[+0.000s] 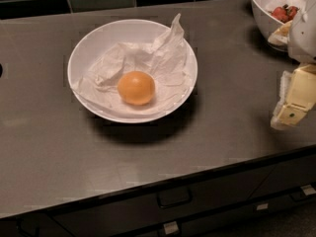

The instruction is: Pick orange from white bowl

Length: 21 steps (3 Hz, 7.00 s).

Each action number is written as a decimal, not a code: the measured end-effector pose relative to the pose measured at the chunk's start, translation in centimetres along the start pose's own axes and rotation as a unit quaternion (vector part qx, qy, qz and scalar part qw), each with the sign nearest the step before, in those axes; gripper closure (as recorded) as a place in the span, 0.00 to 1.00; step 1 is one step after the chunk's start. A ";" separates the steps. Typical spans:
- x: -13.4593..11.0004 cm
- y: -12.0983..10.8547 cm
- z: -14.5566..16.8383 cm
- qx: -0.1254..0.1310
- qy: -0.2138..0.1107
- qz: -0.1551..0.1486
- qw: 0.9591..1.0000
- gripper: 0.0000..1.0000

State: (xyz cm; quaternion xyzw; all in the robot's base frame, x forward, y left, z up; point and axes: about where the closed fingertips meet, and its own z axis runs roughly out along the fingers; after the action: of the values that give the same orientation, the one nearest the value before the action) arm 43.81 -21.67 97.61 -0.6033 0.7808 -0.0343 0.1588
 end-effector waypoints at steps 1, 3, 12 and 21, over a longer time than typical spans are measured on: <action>0.0 0.0 0.0 0.000 0.000 0.000 1.000 0.00; -5.6 0.7 -0.4 -0.005 -0.053 -0.084 0.995 0.00; -21.1 -1.4 8.9 -0.094 -0.130 -0.186 0.969 0.00; -25.2 -2.1 18.5 -0.134 -0.150 -0.162 0.966 0.46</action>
Offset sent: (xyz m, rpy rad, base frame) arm 0.0155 0.0456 0.0148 0.0091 -0.0146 0.1263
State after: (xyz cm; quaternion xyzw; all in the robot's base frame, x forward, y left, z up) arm 56.72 4.32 85.84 -0.7358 0.6374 0.1362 0.1837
